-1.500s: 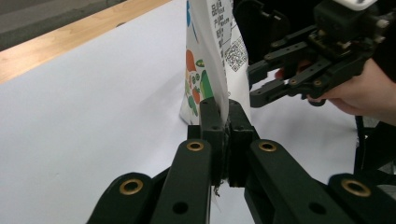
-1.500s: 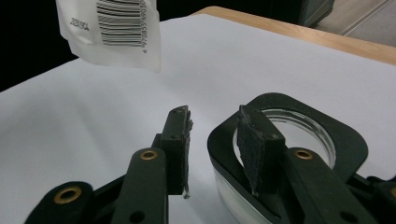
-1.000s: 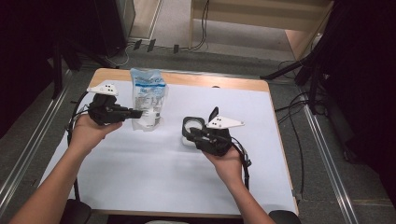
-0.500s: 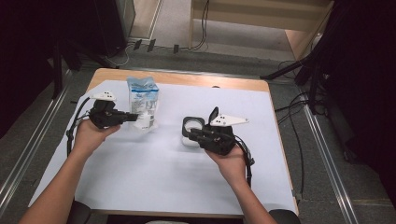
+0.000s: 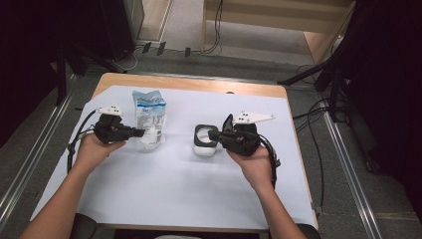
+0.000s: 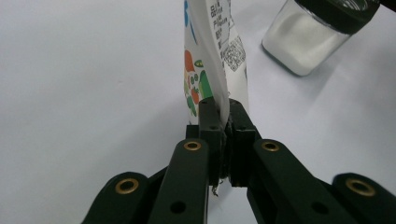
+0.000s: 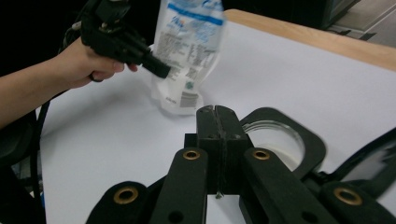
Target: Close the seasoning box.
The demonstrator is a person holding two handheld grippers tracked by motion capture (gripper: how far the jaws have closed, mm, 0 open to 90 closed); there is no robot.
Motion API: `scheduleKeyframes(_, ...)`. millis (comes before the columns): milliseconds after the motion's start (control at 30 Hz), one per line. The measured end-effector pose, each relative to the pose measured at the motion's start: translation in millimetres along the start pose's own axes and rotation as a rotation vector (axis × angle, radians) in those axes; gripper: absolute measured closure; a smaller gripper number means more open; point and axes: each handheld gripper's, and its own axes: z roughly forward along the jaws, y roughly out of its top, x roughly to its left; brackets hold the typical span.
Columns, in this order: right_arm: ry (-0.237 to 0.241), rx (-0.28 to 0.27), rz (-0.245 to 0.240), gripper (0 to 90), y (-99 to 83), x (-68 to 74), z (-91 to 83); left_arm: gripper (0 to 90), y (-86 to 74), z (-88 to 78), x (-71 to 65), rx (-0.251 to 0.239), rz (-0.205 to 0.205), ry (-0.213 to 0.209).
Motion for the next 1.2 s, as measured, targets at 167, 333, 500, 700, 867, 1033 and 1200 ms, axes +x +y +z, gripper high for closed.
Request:
scheduleKeyframes(167, -0.027, -0.018, 0.0, 90.0, 12.8, -10.4, -14.8, 86.3, -7.7, -3.7, 3.8, 0.012, -0.012, -0.027)
scheduleKeyframes(333, -0.065, -0.046, 0.029, 90.0, 16.2, -24.3, -28.6, 84.3, -10.0, -3.4, 2.6, 0.01, 0.008, -0.038)
scheduleKeyframes(500, -0.102, -0.051, 0.06, 90.0, 10.9, -37.6, -38.9, 82.0, -10.2, -2.5, 1.7, 0.014, 0.022, -0.047)
scheduleKeyframes(700, -0.125, -0.043, 0.1, 90.0, -1.1, -49.0, -42.8, 79.9, -10.3, -1.9, 0.8, 0.024, 0.021, -0.048)
scheduleKeyframes(867, -0.134, -0.031, 0.124, 90.0, -10.3, -55.6, -44.2, 78.0, -10.2, -1.1, -1.1, 0.025, 0.029, -0.042)
scheduleKeyframes(1033, -0.123, -0.016, 0.141, 90.0, -16.2, -59.9, -38.9, 75.4, -10.0, -1.4, -2.9, 0.023, 0.033, -0.043)
scheduleKeyframes(1200, -0.105, -0.006, 0.133, 90.0, -16.8, -57.4, -31.0, 71.2, -9.0, -3.5, -4.4, 0.006, 0.045, -0.039)
